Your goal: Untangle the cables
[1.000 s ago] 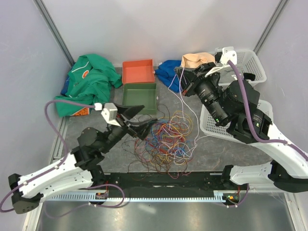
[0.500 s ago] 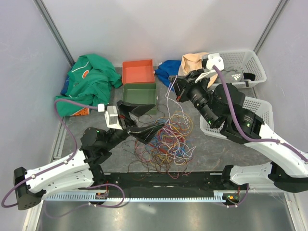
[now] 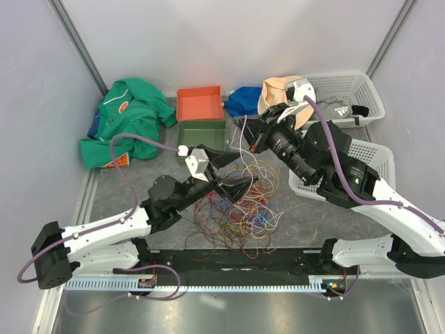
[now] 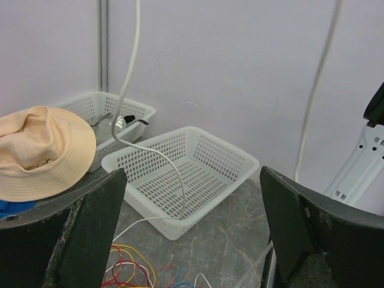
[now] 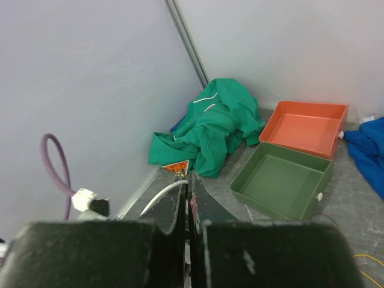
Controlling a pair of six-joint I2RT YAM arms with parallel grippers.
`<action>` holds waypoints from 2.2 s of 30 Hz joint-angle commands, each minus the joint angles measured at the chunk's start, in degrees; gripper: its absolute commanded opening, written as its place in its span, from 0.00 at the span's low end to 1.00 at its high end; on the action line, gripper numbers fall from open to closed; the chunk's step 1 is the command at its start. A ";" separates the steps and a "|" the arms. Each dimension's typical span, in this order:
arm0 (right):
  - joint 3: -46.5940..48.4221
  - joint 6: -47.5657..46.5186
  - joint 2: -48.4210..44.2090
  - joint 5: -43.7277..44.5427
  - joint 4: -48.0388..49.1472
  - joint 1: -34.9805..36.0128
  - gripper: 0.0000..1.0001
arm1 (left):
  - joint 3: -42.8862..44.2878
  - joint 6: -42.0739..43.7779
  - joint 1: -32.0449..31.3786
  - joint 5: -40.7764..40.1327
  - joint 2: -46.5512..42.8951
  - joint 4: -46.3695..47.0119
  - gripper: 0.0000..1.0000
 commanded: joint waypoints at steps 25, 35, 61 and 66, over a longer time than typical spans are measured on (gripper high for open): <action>-0.73 -0.25 -4.05 -0.16 0.68 0.10 0.00 | -6.71 9.10 5.01 -1.54 -12.83 0.15 1.00; -0.38 0.54 -3.87 -0.60 0.77 0.10 0.00 | -3.46 1.37 7.21 32.25 -12.77 -4.71 1.00; -2.49 1.77 -1.94 -3.77 1.56 0.19 0.00 | 5.14 -1.45 7.21 18.99 19.22 17.19 1.00; -3.54 1.77 -2.55 -3.85 2.00 0.10 0.00 | 8.75 -2.95 7.21 20.83 24.06 18.07 0.98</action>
